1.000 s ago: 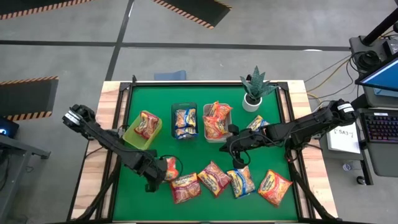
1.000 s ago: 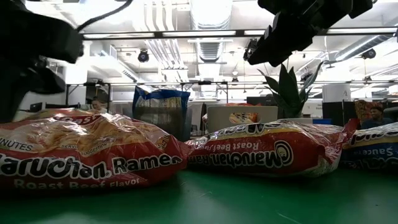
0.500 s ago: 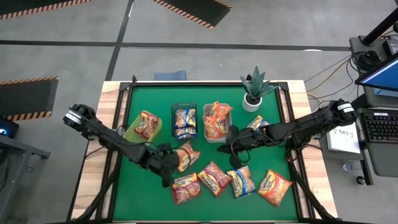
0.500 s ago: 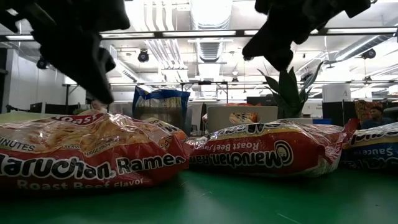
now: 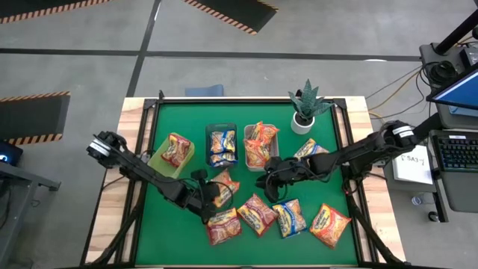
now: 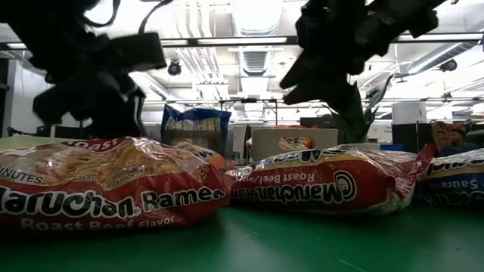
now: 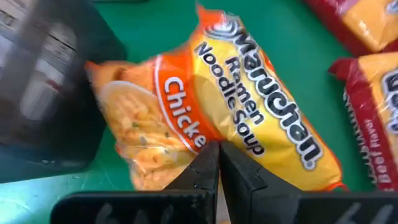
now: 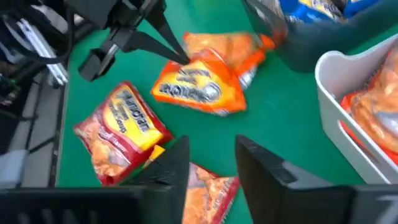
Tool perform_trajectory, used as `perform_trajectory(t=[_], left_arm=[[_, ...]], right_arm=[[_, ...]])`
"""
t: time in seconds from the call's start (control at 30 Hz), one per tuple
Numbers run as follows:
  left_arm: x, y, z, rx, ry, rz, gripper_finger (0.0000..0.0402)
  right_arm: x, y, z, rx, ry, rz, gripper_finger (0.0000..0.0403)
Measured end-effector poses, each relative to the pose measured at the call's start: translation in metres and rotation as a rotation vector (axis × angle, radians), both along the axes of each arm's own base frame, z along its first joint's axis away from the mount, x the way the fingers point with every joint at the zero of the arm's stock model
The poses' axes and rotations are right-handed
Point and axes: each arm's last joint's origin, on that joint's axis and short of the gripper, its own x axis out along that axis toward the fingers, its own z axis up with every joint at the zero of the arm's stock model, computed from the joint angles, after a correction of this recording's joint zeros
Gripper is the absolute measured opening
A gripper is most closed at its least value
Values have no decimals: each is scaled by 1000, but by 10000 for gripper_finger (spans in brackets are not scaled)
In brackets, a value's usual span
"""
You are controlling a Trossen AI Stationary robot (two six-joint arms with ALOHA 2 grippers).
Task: Sort Maruchan noodles
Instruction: Put the orange noodle pack into the gray bin
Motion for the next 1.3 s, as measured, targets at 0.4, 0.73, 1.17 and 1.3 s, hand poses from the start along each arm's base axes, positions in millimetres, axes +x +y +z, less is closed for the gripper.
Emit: perform_trajectory(t=[0.4, 0.73, 1.17, 1.3], left_arm=[[-8, -19, -5, -1, 33, -125, 0], [-27, -26, 15, 35, -1, -142, 0], [-44, -32, 7, -30, -61, -129, 0], [-47, -30, -4, -48, -73, -120, 0]], right_arm=[[55, 9, 3, 5, 24, -15, 228], [99, 3, -2, -55, 123, -19, 253], [112, 3, -16, -40, 174, -35, 285], [112, 4, -20, -24, 184, -48, 288]])
